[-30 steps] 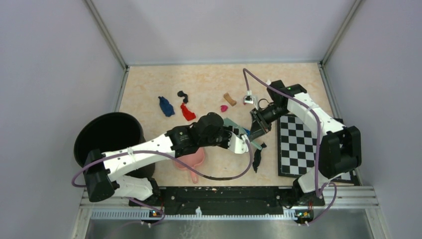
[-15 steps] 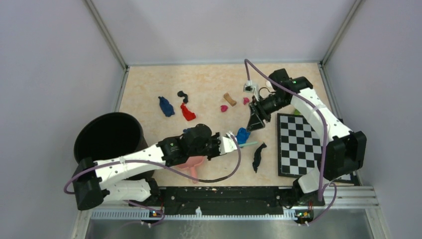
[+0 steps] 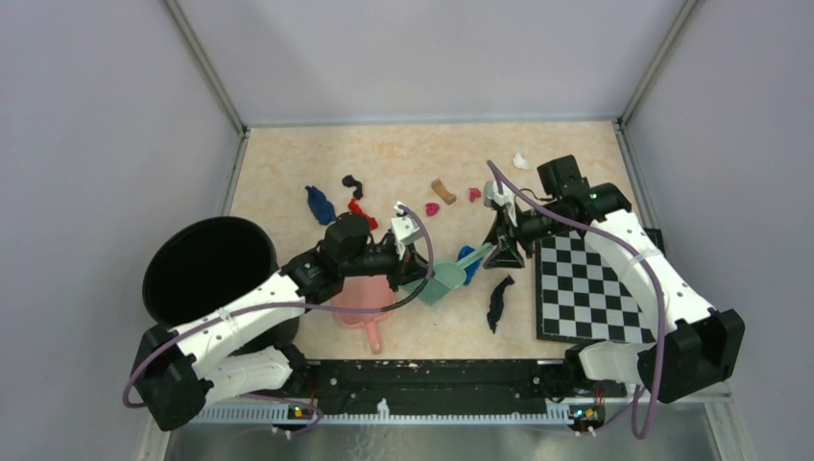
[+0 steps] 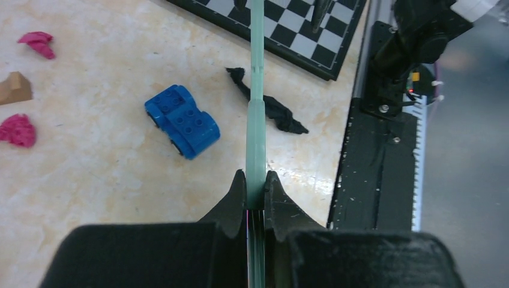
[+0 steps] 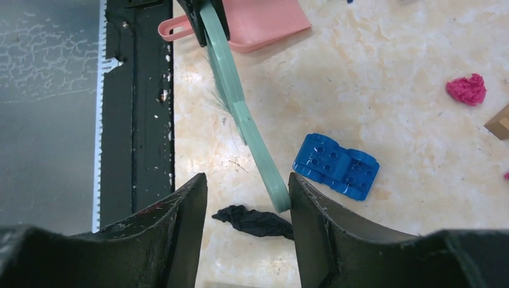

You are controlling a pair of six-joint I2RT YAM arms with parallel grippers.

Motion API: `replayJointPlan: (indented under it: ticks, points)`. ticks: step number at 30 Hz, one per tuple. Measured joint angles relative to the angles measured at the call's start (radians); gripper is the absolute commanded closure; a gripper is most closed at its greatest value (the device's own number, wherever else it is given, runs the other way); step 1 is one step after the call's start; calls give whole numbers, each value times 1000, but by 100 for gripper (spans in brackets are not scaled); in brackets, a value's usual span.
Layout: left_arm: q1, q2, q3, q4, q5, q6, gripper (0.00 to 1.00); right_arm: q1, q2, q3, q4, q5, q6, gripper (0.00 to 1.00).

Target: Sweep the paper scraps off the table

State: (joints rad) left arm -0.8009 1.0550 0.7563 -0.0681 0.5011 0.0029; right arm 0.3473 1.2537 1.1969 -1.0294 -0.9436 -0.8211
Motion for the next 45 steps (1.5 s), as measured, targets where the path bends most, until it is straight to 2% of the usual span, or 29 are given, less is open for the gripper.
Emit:
replayJointPlan:
  ticks: [4, 8, 17, 28, 32, 33, 35, 36, 37, 40, 45]
  points:
    - [23, 18, -26, 68, 82, -61, 100, -1, 6, 0, -11, -32, -34, 53]
    - [38, 43, -43, 116, 139, -110, 100, -1, 6, -11, -2, -60, -33, 63]
    - [60, 59, -48, 193, 193, -168, 100, -1, 51, -13, -18, -106, -45, 59]
    - [79, 54, -97, 256, 230, -213, 100, -2, 57, -25, -16, -142, -20, 94]
    - [87, 53, -109, 259, 240, -215, 100, -2, 89, -24, -54, -172, -43, 100]
    - [87, 54, -111, 259, 240, -216, 98, -2, 98, -24, -62, -177, -50, 100]
    - [87, 54, -114, 254, 238, -219, 65, -2, 110, -24, -72, -180, -51, 100]
    - [87, 53, -114, 250, 229, -221, 56, -3, 112, -24, -69, -180, -44, 100]
    - [87, 53, -114, 247, 201, -231, 51, -3, 112, -24, -63, -180, -23, 100]
    - [83, 58, -72, 161, 88, -251, 44, -6, 112, -24, -4, -144, 72, 100]
    - [26, 84, 54, -37, -207, -305, 45, -24, 93, -50, 228, 10, 313, 100]
